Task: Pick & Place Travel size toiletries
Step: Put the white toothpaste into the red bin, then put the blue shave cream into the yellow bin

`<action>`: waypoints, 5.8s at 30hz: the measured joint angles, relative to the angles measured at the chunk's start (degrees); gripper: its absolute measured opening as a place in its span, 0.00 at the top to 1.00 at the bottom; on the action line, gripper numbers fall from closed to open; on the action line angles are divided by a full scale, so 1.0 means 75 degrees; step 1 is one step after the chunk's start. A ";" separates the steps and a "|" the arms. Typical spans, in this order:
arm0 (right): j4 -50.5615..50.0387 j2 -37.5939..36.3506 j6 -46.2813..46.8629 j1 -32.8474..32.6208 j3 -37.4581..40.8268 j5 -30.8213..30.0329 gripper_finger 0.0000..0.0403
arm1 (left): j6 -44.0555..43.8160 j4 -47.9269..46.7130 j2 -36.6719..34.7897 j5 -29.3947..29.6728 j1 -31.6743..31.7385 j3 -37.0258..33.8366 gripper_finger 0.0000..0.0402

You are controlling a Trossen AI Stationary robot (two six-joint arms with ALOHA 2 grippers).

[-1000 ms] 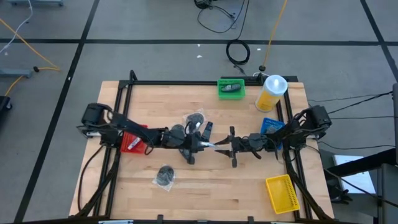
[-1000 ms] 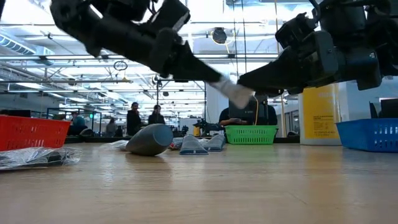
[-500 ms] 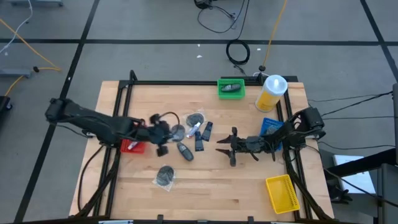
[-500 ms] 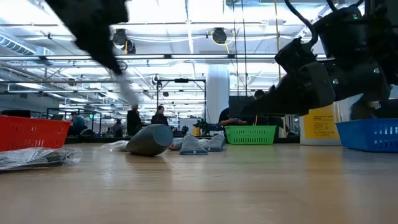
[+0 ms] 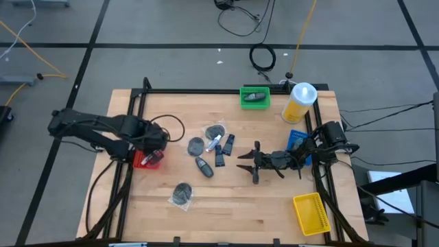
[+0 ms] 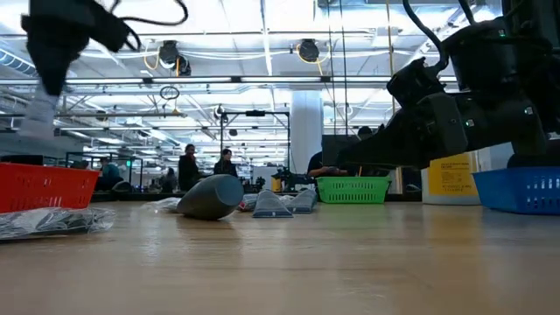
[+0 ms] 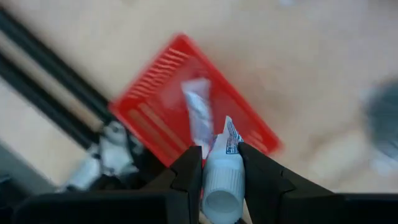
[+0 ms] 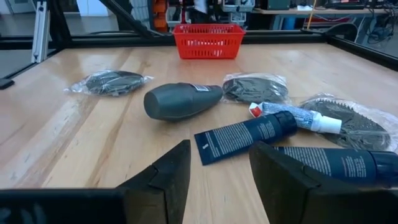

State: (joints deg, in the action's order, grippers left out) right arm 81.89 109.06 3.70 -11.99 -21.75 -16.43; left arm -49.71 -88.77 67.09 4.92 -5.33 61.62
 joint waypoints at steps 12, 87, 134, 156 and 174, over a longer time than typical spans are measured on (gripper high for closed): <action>-0.0061 -0.0001 0.0072 -0.0001 -0.0001 0.0024 0.61 | -0.1385 0.0344 0.0603 0.1598 -0.0063 -0.1710 0.77; -0.6446 0.0008 0.0421 0.0021 -0.4370 -0.0195 0.48 | 0.2987 1.5845 0.3709 0.4458 -0.0764 -0.4863 0.40; -0.7255 0.0620 0.4159 0.1655 -0.3702 -0.1715 0.33 | 0.1803 1.4839 0.3698 0.5958 -0.1544 -0.4866 0.40; -1.0222 -0.2029 0.1458 0.2044 -0.3655 -0.0944 0.40 | 0.1781 1.4814 0.3695 0.5925 -0.1544 -0.4863 0.40; -0.8349 0.0153 0.4242 0.1353 -0.3673 -0.2460 0.24 | 0.1786 1.4819 0.3695 0.5926 -0.1544 -0.4863 0.40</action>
State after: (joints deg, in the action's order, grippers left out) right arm 19.27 110.21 35.52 -1.84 -49.30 -34.88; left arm -36.32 22.37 94.80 49.37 -16.91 25.15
